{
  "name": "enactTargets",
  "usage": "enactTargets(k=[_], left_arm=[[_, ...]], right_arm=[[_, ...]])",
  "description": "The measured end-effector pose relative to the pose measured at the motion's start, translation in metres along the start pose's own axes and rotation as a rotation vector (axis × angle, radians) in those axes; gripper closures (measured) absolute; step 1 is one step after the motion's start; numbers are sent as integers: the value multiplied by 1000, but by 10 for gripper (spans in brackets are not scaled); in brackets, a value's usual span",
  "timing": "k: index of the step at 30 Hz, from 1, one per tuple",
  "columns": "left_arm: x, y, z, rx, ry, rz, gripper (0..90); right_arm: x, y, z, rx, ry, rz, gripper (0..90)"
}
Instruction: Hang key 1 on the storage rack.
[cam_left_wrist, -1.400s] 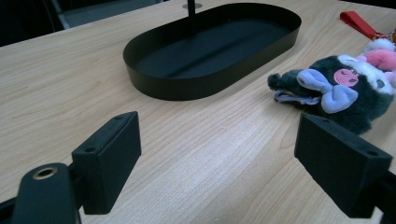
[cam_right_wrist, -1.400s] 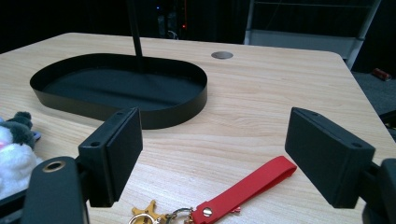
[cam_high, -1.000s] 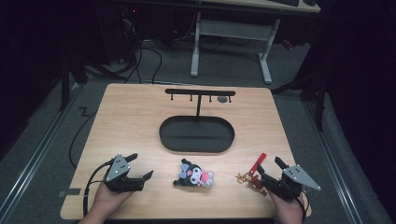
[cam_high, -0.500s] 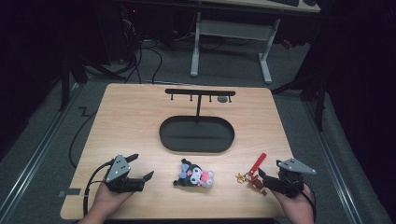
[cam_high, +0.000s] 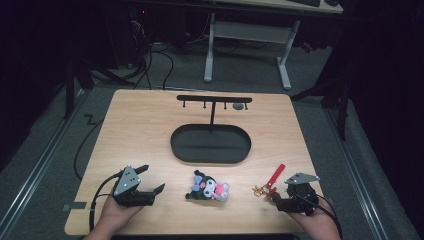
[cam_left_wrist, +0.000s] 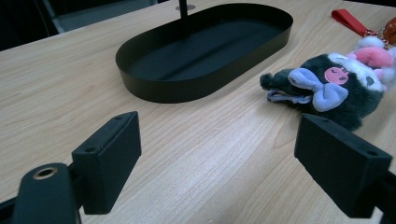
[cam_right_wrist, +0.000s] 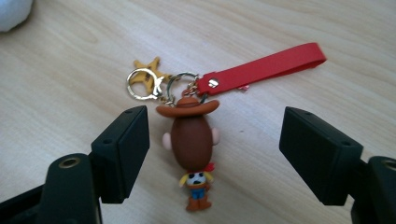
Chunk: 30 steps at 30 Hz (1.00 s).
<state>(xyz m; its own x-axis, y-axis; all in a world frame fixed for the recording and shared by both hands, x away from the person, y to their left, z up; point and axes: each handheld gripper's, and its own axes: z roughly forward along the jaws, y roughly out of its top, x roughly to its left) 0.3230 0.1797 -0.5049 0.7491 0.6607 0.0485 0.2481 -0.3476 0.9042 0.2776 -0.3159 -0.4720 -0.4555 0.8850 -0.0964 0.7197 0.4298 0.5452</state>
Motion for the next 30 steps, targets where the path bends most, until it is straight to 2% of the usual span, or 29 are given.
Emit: enactTargets(k=[1,6,9,11,12,15,19,20,22,26,28,29,30], left_arm=[[0,0,0,0,1,0,152],[-1,0,0,1,-1,4,152],[-1,0,0,1,-2,3,152],[0,0,0,1,-2,2,152],[0,0,0,0,-3,1,152],[0,-1,0,2,-2,1,152],[0,-1,0,4,-1,-2,152],[0,-1,0,5,-1,-3,152],[0,-1,-1,4,-1,-4,153],[1,-1,-1,2,0,-5,153],[1,-1,-1,3,-1,-4,153],[1,-1,-1,4,-3,-3,153],[1,-1,-1,4,-3,-3,154]], right_arm=[[1,3,-1,34,13,-1,252],[2,12,0,122,37,-15,257],[2,18,3,189,62,-2,256],[2,20,4,201,64,-3,257],[2,24,5,237,68,-8,259],[3,28,7,281,77,-15,263],[6,34,7,321,96,-32,252],[5,36,7,318,102,-56,252],[6,39,7,339,100,-62,263],[9,44,9,389,106,-68,326],[10,44,10,394,105,-79,332],[11,46,11,414,99,-77,402],[11,46,11,414,99,-77,402]])
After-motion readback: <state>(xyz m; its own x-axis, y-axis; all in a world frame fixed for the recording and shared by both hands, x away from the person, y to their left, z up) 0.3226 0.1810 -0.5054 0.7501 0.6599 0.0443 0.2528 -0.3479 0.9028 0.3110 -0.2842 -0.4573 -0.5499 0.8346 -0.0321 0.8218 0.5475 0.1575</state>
